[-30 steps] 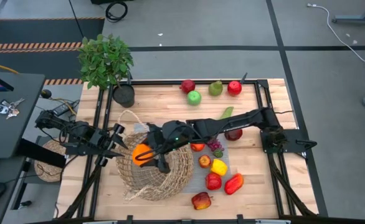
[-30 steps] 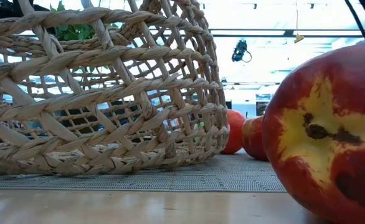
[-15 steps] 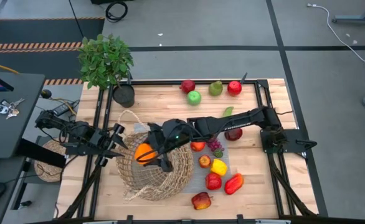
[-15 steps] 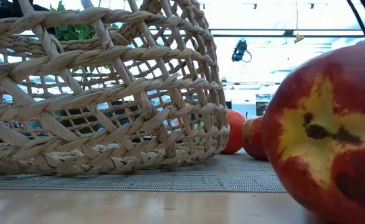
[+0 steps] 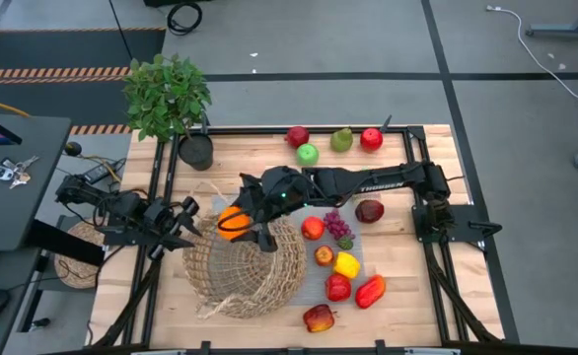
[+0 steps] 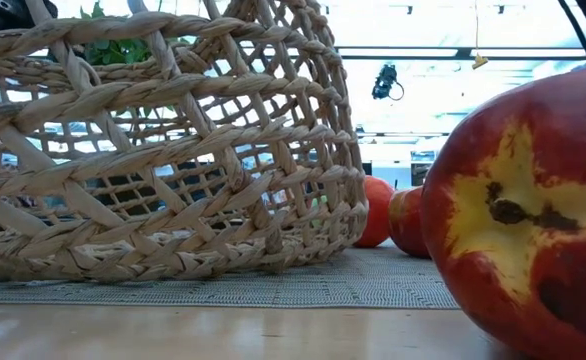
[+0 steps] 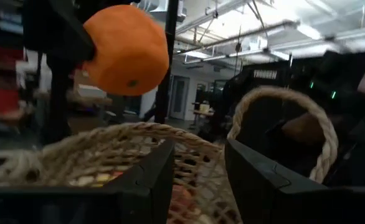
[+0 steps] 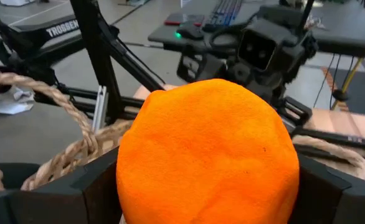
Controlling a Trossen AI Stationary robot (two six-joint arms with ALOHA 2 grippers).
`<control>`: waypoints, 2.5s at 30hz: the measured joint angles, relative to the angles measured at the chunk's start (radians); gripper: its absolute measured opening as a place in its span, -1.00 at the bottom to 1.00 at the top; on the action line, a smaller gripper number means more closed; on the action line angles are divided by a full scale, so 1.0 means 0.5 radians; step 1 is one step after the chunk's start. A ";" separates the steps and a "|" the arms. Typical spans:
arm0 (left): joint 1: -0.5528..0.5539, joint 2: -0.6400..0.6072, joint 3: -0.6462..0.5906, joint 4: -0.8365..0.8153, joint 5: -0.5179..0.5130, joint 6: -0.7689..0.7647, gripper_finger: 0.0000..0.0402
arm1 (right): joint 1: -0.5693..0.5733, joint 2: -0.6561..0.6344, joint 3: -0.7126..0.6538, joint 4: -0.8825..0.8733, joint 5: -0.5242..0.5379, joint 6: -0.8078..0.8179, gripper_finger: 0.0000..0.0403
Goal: Build produce basket
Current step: Put the orange into the brown basket
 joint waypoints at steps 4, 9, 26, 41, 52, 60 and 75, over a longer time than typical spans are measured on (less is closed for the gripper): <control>0.000 0.000 0.000 -0.018 0.000 -0.159 -0.26 | -0.031 -0.005 0.000 0.008 0.000 0.006 0.67; 0.000 0.000 0.000 -0.033 0.066 -0.239 -0.28 | -0.051 -0.005 0.000 0.015 0.000 0.008 0.67; -0.005 0.084 0.814 -1.430 0.308 -0.214 -0.27 | -0.051 -0.005 0.000 0.092 0.012 0.114 0.67; -0.143 0.695 1.179 -2.186 0.774 -0.931 -0.28 | -0.069 -0.006 0.000 0.076 0.029 0.114 0.67; -0.342 1.228 1.241 -2.511 0.116 -0.892 -0.28 | -0.073 -0.067 -0.003 -0.084 -0.007 0.091 0.67; -0.306 1.610 1.241 -2.252 -0.407 -0.677 -0.28 | -0.072 -0.225 -0.002 -0.210 0.001 0.040 0.67; -0.105 1.665 1.281 -1.977 -1.120 -0.310 -0.33 | -0.061 -0.270 -0.001 -0.365 0.105 0.112 0.67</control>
